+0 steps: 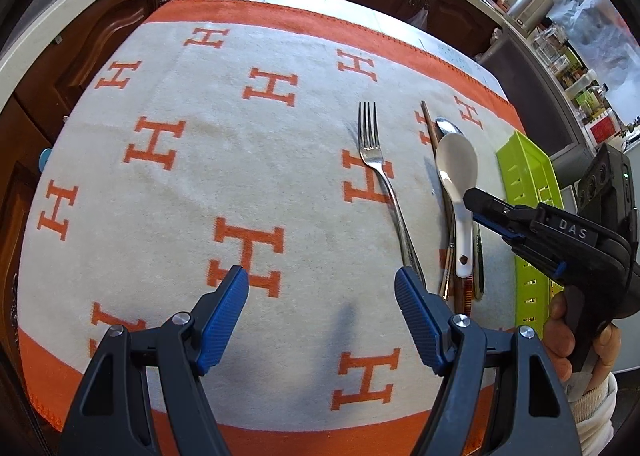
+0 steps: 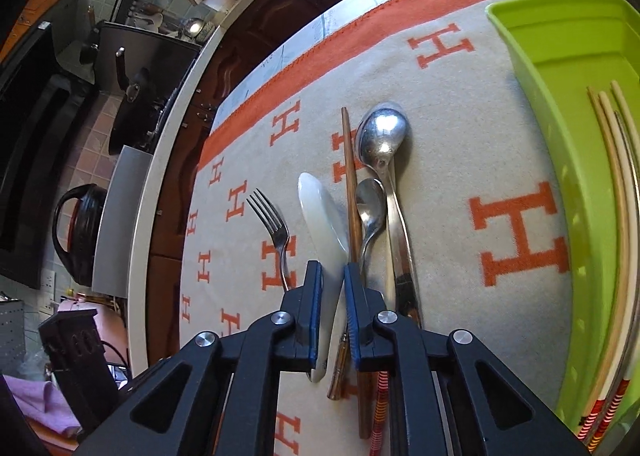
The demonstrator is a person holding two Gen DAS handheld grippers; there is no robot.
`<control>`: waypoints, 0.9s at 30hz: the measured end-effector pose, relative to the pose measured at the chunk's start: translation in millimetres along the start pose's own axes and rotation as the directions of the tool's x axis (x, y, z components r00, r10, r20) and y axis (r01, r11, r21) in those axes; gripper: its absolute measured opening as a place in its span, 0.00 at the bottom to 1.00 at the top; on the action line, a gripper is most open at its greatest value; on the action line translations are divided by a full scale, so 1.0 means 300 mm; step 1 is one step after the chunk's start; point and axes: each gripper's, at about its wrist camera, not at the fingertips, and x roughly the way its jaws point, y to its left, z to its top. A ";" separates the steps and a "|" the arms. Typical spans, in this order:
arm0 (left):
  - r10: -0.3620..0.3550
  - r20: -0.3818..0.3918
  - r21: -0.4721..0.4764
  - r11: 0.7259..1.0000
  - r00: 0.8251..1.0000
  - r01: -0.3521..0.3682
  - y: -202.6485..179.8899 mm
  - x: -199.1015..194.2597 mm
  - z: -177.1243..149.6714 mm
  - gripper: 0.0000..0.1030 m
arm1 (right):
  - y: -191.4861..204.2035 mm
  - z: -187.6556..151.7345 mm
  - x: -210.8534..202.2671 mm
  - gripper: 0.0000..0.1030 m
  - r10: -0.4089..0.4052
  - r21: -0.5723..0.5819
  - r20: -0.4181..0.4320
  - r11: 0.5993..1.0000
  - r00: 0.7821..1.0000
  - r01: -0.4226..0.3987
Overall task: Organize utensils
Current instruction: 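Close the right tool on the white ceramic spoon, then carry the white spoon over the green tray with the right tool while the left tool grasps the steel fork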
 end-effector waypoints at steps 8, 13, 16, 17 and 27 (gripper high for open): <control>0.002 -0.026 0.016 1.000 1.000 -0.001 -0.054 0.034 0.017 0.72 | -0.054 -0.030 -0.106 0.02 0.050 0.013 0.029 0.999 0.998 -0.050; 0.004 -0.032 0.016 1.000 0.999 -0.004 -0.089 0.054 0.054 0.72 | -0.066 -0.040 -0.227 0.02 0.058 0.010 0.088 0.998 0.994 -0.059; 0.039 -0.024 0.028 0.999 0.999 -0.038 -0.123 0.078 0.090 0.72 | -0.083 -0.037 -0.359 0.02 0.017 0.015 0.164 1.000 0.986 -0.020; 0.044 -0.025 0.025 0.999 0.999 -0.044 -0.130 0.086 0.098 0.72 | -0.093 -0.036 -0.400 0.02 -0.017 0.018 0.192 1.000 0.981 0.014; 0.119 -0.076 -0.020 0.993 0.990 -0.121 -0.206 0.193 0.160 0.52 | -0.243 -0.085 -0.594 0.02 -0.409 0.064 0.273 0.911 0.871 0.408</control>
